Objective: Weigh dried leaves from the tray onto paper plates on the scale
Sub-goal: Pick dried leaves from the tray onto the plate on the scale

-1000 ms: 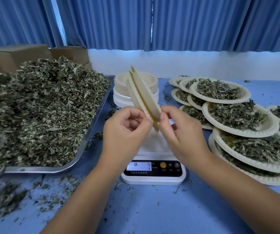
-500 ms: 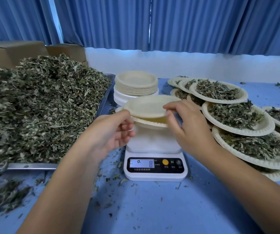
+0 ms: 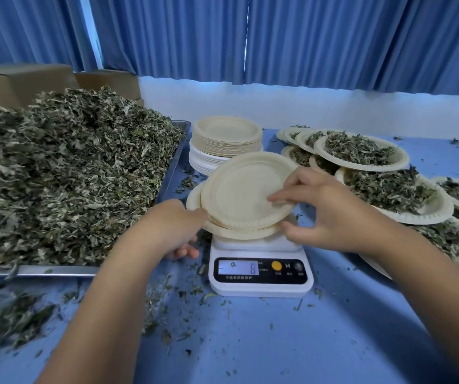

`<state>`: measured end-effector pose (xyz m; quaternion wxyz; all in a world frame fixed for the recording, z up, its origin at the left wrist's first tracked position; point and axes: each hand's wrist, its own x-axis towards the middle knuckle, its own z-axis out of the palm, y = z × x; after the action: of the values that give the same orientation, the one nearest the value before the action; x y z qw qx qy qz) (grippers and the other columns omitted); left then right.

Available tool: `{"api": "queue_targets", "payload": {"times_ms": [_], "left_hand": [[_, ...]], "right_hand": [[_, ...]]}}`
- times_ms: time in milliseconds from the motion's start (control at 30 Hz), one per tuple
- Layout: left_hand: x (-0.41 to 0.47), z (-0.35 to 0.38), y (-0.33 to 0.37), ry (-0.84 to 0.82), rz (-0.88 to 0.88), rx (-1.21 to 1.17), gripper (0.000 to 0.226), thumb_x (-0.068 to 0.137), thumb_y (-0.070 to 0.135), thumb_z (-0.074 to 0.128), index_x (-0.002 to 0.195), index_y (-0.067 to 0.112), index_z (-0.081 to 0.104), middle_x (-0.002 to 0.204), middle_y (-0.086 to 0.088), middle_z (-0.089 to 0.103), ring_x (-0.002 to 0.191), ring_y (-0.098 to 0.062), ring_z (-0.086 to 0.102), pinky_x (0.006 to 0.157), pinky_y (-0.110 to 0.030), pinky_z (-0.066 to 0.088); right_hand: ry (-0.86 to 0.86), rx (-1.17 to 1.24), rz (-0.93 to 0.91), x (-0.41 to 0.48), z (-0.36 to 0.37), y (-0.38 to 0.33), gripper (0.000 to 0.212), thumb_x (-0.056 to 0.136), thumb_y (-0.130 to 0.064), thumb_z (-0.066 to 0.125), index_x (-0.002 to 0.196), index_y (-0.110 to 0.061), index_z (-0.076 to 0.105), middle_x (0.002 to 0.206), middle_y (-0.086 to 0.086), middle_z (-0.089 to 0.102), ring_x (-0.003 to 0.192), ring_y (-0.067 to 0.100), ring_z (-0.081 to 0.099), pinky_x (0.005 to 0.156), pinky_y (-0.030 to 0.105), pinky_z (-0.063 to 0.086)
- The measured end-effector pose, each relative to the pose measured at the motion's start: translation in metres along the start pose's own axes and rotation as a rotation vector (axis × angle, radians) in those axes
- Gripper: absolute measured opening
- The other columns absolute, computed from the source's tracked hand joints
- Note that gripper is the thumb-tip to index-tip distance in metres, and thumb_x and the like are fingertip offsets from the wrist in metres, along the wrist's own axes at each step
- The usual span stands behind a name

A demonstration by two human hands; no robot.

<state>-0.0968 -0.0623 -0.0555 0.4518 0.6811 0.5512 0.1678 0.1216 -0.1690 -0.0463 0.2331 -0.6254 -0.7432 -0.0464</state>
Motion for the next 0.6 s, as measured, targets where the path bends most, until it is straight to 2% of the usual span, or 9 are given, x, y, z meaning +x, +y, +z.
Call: {"api": "queue_targets", "payload": {"times_ms": [100, 167, 200, 300, 333, 433, 533, 600], "left_hand": [[0.004, 0.000, 0.000, 0.106, 0.067, 0.000, 0.019, 0.087, 0.024, 0.052, 0.094, 0.012, 0.039, 0.065, -0.011, 0.069, 0.043, -0.016, 0.056, 0.053, -0.028, 0.050], [0.005, 0.001, 0.000, 0.137, 0.116, 0.020, 0.026, 0.086, 0.022, 0.053, 0.110, 0.012, 0.047, 0.065, -0.010, 0.070, 0.044, -0.015, 0.059, 0.055, -0.031, 0.055], [0.004, 0.003, 0.000, 0.132, 0.138, 0.023, 0.027, 0.086, 0.022, 0.053, 0.110, 0.010, 0.052, 0.067, -0.009, 0.070, 0.049, -0.017, 0.062, 0.058, -0.035, 0.058], [0.003, 0.008, 0.001, 0.127, 0.218, 0.067, 0.003, 0.083, 0.024, 0.054, 0.084, 0.022, 0.052, 0.073, -0.006, 0.071, 0.067, -0.024, 0.070, 0.070, -0.045, 0.059], [0.004, 0.010, 0.002, 0.125, 0.243, 0.100, 0.004, 0.083, 0.025, 0.054, 0.082, 0.023, 0.051, 0.078, -0.005, 0.071, 0.073, -0.025, 0.070, 0.073, -0.045, 0.058], [0.006, 0.014, 0.003, 0.129, 0.287, 0.194, 0.017, 0.085, 0.031, 0.054, 0.095, 0.017, 0.055, 0.092, -0.004, 0.067, 0.081, -0.022, 0.065, 0.074, -0.038, 0.054], [0.007, 0.015, 0.001, 0.154, 0.328, 0.233, 0.013, 0.087, 0.034, 0.055, 0.090, 0.023, 0.047, 0.090, 0.002, 0.064, 0.084, -0.018, 0.061, 0.063, -0.025, 0.042], [0.008, 0.015, -0.001, 0.168, 0.347, 0.248, 0.016, 0.089, 0.036, 0.055, 0.087, 0.027, 0.043, 0.081, 0.010, 0.054, 0.082, -0.016, 0.054, 0.058, -0.020, 0.034]], "right_hand": [[0.063, -0.080, 0.019, 0.001, -0.005, 0.003, 0.025, 0.078, -0.004, 0.071, 0.100, -0.014, 0.075, 0.094, 0.003, 0.055, 0.092, 0.022, 0.052, 0.083, 0.018, 0.033], [0.177, -0.116, 0.014, 0.003, -0.010, 0.006, 0.020, 0.079, 0.001, 0.070, 0.096, -0.009, 0.076, 0.092, 0.008, 0.057, 0.090, 0.025, 0.053, 0.083, 0.022, 0.033], [0.251, -0.124, 0.016, 0.005, -0.012, 0.007, 0.019, 0.080, 0.002, 0.070, 0.096, -0.007, 0.076, 0.092, 0.009, 0.058, 0.089, 0.026, 0.053, 0.083, 0.022, 0.032], [0.447, -0.099, 0.088, 0.018, -0.009, 0.006, 0.018, 0.084, 0.000, 0.066, 0.097, -0.008, 0.075, 0.093, 0.008, 0.057, 0.092, 0.023, 0.052, 0.083, 0.019, 0.032], [0.479, -0.085, 0.112, 0.026, -0.005, 0.005, 0.017, 0.085, -0.001, 0.065, 0.097, -0.009, 0.075, 0.094, 0.009, 0.058, 0.092, 0.022, 0.051, 0.083, 0.019, 0.032], [0.465, -0.019, 0.191, 0.060, 0.008, 0.007, 0.018, 0.088, -0.004, 0.060, 0.101, -0.008, 0.073, 0.100, 0.009, 0.061, 0.098, 0.025, 0.054, 0.087, 0.024, 0.037], [0.404, -0.029, 0.220, 0.099, 0.020, 0.013, 0.019, 0.091, -0.006, 0.056, 0.102, -0.007, 0.071, 0.105, 0.009, 0.065, 0.102, 0.026, 0.056, 0.094, 0.027, 0.037], [0.324, -0.061, 0.232, 0.121, 0.029, 0.017, 0.020, 0.091, -0.006, 0.053, 0.102, -0.006, 0.069, 0.106, 0.010, 0.067, 0.104, 0.027, 0.057, 0.093, 0.030, 0.037]]}}
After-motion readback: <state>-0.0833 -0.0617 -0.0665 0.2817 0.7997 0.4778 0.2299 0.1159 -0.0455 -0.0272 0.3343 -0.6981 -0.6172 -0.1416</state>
